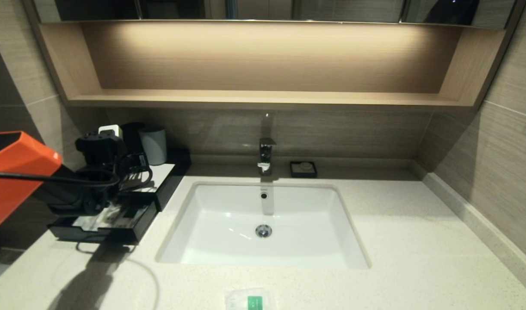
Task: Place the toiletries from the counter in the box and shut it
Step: Place the cup on the storage box
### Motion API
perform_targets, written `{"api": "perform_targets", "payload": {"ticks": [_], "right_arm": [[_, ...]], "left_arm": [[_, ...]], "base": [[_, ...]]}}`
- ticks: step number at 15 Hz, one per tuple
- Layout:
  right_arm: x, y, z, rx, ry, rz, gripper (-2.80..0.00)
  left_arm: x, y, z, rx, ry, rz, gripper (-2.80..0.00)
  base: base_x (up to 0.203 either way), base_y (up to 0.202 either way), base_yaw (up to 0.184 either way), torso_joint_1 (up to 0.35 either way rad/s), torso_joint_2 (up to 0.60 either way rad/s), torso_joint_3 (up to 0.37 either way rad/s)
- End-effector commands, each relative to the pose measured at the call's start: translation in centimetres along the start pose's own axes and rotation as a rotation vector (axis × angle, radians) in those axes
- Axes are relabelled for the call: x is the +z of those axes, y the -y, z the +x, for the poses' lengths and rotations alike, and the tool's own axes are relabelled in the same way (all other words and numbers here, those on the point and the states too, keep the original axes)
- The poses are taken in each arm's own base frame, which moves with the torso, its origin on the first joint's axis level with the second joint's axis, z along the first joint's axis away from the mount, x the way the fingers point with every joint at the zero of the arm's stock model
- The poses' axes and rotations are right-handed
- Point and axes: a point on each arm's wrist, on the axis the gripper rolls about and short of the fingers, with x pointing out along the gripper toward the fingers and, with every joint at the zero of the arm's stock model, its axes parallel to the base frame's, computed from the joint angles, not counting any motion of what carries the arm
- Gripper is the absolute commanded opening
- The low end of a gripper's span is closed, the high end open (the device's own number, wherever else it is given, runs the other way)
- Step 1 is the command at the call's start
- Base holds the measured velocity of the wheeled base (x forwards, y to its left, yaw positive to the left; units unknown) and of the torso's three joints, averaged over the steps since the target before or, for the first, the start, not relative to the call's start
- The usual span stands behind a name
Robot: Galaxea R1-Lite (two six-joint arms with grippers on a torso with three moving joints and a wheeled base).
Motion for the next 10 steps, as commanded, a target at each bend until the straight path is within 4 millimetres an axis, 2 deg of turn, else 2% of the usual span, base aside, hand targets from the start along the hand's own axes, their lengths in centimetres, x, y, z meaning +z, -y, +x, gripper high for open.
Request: {"api": "perform_targets", "payload": {"ticks": [1,7,10], "right_arm": [[0.0,0.0,0.0,0.002,-0.002,-0.001,-2.80],[0.0,0.0,0.0,0.002,-0.002,-0.001,-2.80],[0.0,0.0,0.0,0.002,-0.001,-0.001,-2.80]], "left_arm": [[0.0,-0.2,0.3,0.005,0.012,-0.003,-2.80],[0.9,-0.1,1.3,-0.002,0.058,-0.013,-2.80],[0.9,0.9,1.5,-0.024,0.061,-0.009,-2.80]], "base": [[0.000,0.000,0.000,0.000,0.00,0.000],[0.000,0.000,0.000,0.000,0.00,0.000],[0.000,0.000,0.000,0.000,0.00,0.000]]}}
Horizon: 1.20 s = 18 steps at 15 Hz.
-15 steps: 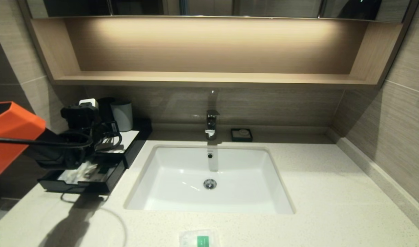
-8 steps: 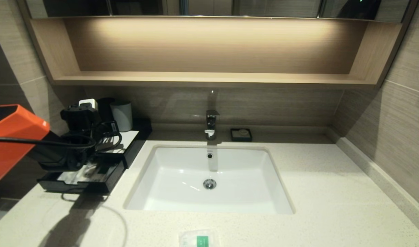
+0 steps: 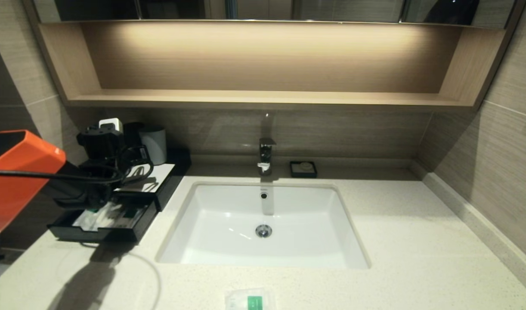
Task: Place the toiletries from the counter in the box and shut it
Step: Place the cup on the storage box
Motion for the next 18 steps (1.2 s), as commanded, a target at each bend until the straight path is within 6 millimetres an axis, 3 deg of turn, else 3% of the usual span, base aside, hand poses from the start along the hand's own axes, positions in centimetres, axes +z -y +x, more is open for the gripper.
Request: {"api": "perform_targets", "payload": {"ticks": [1,11,18], "right_arm": [[0.0,0.0,0.0,0.001,-0.002,-0.001,-2.80],[0.0,0.0,0.0,0.000,-0.002,-0.001,-2.80],[0.0,0.0,0.0,0.000,-0.002,-0.001,-2.80]], "left_arm": [[-0.3,0.6,0.2,-0.010,-0.001,0.006,-2.80],[-3.1,0.7,1.3,-0.010,-0.054,0.044,-2.80],[-2.5,1.0,2.3,-0.015,-0.019,0.037,-2.80]], "base": [[0.000,0.000,0.000,0.000,0.00,0.000],[0.000,0.000,0.000,0.000,0.00,0.000],[0.000,0.000,0.000,0.000,0.00,0.000]]}}
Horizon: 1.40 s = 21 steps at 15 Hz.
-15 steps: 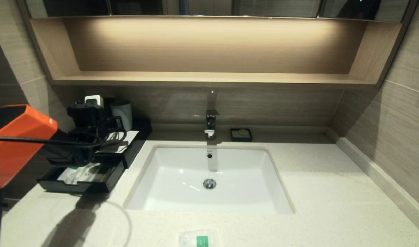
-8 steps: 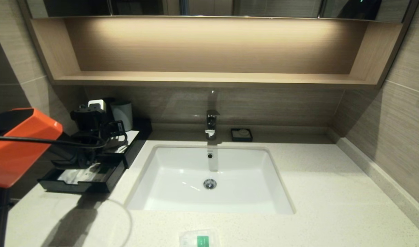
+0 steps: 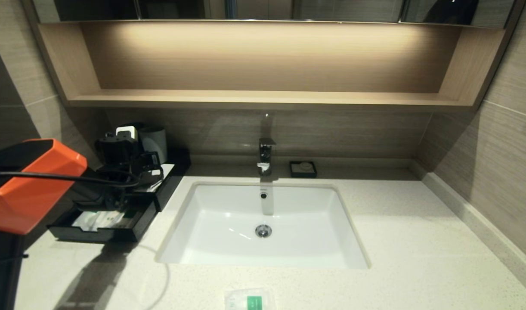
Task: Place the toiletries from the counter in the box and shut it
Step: Place the cup on the storage box
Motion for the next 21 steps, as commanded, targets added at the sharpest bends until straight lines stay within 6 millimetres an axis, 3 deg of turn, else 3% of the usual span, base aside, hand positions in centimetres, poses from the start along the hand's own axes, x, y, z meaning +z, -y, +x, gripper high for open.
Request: {"api": "perform_targets", "payload": {"ticks": [1,21], "right_arm": [[0.0,0.0,0.0,-0.001,-0.002,0.000,-2.80],[0.0,0.0,0.0,0.000,-0.001,0.000,-2.80]], "left_arm": [[-0.1,0.0,0.4,0.001,0.006,-0.002,-2.80],[-0.5,1.0,1.9,-0.011,0.021,-0.003,-2.80]], "base": [[0.000,0.000,0.000,0.000,0.00,0.000],[0.000,0.000,0.000,0.000,0.00,0.000]]}}
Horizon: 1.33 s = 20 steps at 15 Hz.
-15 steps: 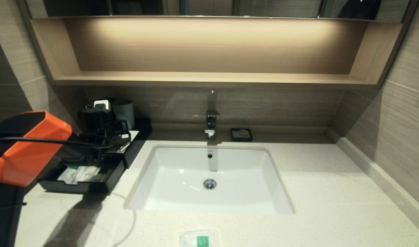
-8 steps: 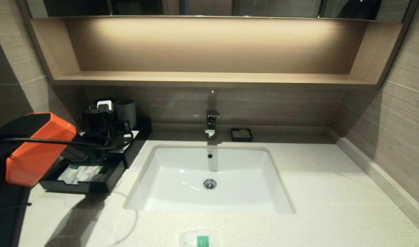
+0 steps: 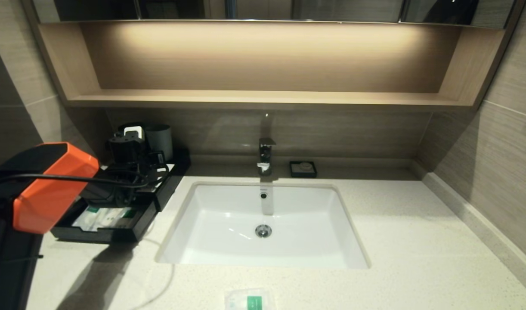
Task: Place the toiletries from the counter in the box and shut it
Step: Place the cup on the storage box
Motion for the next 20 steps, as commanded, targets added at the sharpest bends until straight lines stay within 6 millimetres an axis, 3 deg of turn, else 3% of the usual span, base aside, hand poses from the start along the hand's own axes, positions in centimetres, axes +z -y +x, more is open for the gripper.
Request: {"api": "perform_targets", "payload": {"ticks": [1,10,20], "right_arm": [[0.0,0.0,0.0,0.001,-0.001,-0.001,-2.80],[0.0,0.0,0.0,0.000,-0.002,-0.001,-2.80],[0.0,0.0,0.0,0.000,-0.001,-0.001,-2.80]], "left_arm": [[0.2,0.0,0.0,0.002,0.008,-0.002,-2.80],[0.9,-0.4,-2.2,0.003,0.011,-0.003,-2.80],[-0.6,0.4,-1.0,-0.015,-0.002,0.001,-2.80]], "base": [[0.000,0.000,0.000,0.000,0.00,0.000],[0.000,0.000,0.000,0.000,0.00,0.000],[0.000,0.000,0.000,0.000,0.00,0.000]]}}
